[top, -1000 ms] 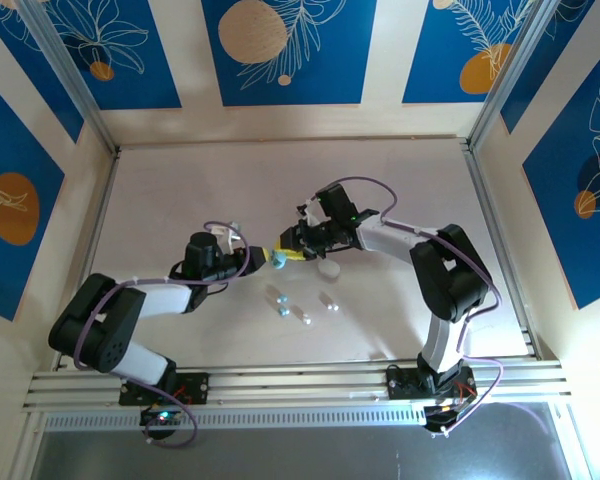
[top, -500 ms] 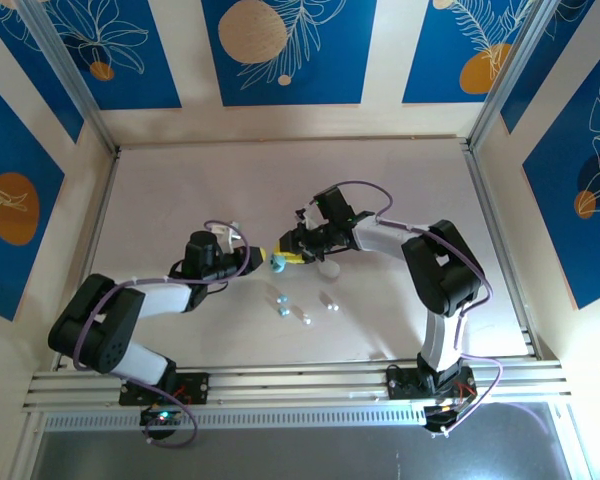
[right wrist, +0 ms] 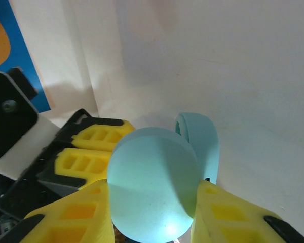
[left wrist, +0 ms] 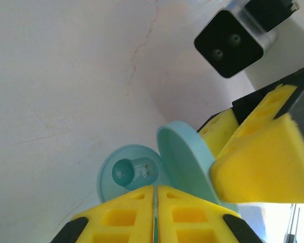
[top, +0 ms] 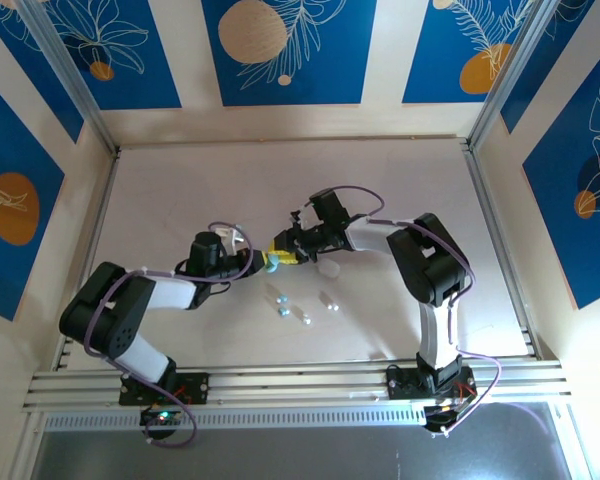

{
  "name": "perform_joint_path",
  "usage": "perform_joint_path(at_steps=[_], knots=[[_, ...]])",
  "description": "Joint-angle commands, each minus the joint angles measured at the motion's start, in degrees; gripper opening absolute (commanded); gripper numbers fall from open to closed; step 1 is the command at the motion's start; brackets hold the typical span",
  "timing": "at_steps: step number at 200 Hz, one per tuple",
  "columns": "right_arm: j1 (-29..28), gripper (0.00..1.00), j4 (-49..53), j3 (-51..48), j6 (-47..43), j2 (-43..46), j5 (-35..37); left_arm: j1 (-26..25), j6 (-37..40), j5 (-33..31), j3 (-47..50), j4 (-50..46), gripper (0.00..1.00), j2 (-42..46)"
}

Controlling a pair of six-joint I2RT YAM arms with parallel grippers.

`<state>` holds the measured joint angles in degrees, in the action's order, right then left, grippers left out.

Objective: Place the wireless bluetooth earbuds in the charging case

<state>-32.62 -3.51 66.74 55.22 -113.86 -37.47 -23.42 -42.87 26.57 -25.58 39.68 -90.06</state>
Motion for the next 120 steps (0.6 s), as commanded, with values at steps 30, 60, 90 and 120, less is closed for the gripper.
perform_joint_path(at_steps=[30,60,90,120], knots=[[-0.6,0.35,-2.9,3.1,2.6,-3.3,-3.3,-0.1,-1.3,1.5,-1.3,3.6,0.09,-2.3],[-1.0,0.36,-2.9,4.3,2.8,-5.0,-3.6,-0.2,-0.6,0.8,-1.7,2.1,0.09,-2.2],[-1.0,0.42,-2.6,4.2,2.6,-5.2,-3.6,-0.2,-0.3,0.4,-2.4,0.7,0.09,-2.9],[-1.0,0.57,-0.6,4.4,1.7,-5.1,-3.0,-0.2,-0.5,0.7,-2.9,0.6,0.09,-4.2]])
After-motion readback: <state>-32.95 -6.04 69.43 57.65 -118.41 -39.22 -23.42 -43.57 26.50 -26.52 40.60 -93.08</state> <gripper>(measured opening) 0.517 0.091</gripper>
